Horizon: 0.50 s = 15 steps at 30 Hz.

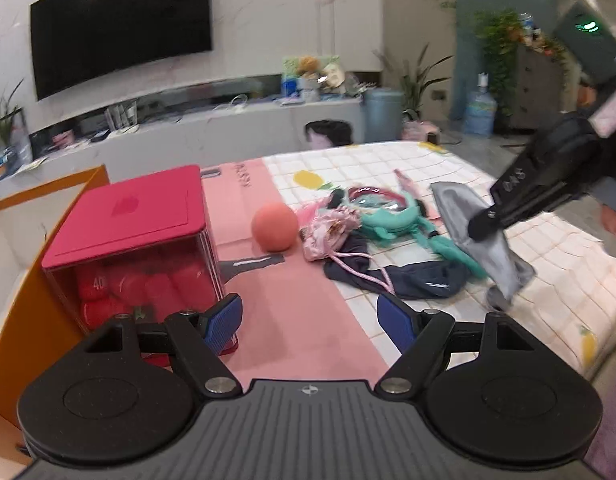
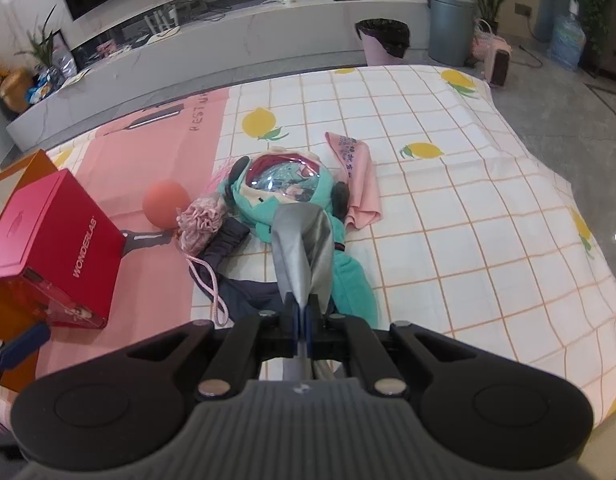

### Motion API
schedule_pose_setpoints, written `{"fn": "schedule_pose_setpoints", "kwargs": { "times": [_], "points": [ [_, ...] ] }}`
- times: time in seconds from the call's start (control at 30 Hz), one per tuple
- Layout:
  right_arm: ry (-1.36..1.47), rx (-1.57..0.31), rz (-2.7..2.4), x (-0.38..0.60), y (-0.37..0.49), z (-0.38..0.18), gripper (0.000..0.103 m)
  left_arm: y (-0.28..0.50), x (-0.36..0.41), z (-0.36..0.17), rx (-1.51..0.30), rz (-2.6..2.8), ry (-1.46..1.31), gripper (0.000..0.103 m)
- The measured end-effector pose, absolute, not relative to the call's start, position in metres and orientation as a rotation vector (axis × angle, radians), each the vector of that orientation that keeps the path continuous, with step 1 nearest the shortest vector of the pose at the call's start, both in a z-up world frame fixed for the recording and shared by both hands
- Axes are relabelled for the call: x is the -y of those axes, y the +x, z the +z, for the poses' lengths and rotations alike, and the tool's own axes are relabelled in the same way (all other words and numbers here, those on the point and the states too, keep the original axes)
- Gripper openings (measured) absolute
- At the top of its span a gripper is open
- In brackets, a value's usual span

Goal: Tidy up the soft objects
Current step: 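Grasp the grey cloth with the right gripper, then grasp the pink drawstring pouch with the left gripper while the right gripper holds the grey cloth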

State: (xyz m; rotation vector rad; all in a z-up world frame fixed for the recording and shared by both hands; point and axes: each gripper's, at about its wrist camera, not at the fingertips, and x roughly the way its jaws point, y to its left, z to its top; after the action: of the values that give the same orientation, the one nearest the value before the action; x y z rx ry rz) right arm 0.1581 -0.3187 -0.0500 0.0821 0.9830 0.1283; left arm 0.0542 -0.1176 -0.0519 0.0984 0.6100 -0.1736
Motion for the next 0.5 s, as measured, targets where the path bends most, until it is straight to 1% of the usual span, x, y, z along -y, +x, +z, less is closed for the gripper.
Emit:
{"fn": "schedule_pose_setpoints", "kwargs": {
  "times": [0.3,0.5],
  "points": [
    [0.092,-1.002,0.106,0.331,0.171,-0.059,0.001,0.088,0.148,-0.059,-0.537,-0.201,0.169,0.090],
    [0.134,-1.007,0.081,0.348,0.173,-0.061,0.001,0.099,0.164,-0.072,-0.601,-0.281,0.099,0.090]
  ]
}}
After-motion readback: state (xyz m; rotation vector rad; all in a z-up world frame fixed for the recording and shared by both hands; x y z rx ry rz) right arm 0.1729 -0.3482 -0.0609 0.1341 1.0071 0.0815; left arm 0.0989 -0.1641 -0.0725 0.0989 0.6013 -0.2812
